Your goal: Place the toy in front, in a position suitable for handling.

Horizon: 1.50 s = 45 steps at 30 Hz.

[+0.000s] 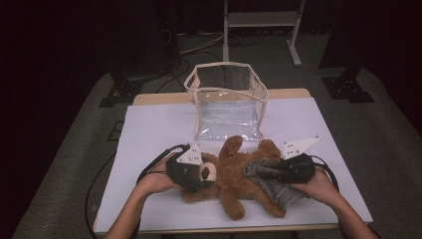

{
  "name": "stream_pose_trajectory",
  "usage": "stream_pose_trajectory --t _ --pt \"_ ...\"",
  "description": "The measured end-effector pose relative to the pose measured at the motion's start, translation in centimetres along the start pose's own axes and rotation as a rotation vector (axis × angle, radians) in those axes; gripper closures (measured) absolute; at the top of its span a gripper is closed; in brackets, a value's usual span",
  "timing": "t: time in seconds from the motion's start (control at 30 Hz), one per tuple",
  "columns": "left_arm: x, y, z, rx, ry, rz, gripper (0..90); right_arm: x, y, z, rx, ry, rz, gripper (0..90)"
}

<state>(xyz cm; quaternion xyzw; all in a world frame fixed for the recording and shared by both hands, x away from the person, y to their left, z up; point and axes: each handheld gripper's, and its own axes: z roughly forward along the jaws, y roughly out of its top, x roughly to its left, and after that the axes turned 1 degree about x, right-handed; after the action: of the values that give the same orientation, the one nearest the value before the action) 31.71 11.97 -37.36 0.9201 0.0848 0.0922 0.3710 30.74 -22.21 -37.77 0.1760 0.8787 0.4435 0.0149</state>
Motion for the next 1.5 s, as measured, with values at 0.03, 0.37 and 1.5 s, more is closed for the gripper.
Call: stream_pose_trajectory --t 0.03,0.37,1.5 --pt "-0.1 0.1 0.1 -0.006 0.005 0.006 24.9 0.0 -0.1 0.0 -0.005 0.003 0.005 79.9" --pt "-0.7 -0.1 0.1 0.002 -0.016 0.012 33.0 -0.4 -0.5 -1.7 0.010 -0.043 0.010 79.9" --pt "-0.7 -0.2 0.5 0.003 -0.027 0.005 31.6 -4.2 -0.6 -2.6 0.002 -0.095 0.102 79.9"
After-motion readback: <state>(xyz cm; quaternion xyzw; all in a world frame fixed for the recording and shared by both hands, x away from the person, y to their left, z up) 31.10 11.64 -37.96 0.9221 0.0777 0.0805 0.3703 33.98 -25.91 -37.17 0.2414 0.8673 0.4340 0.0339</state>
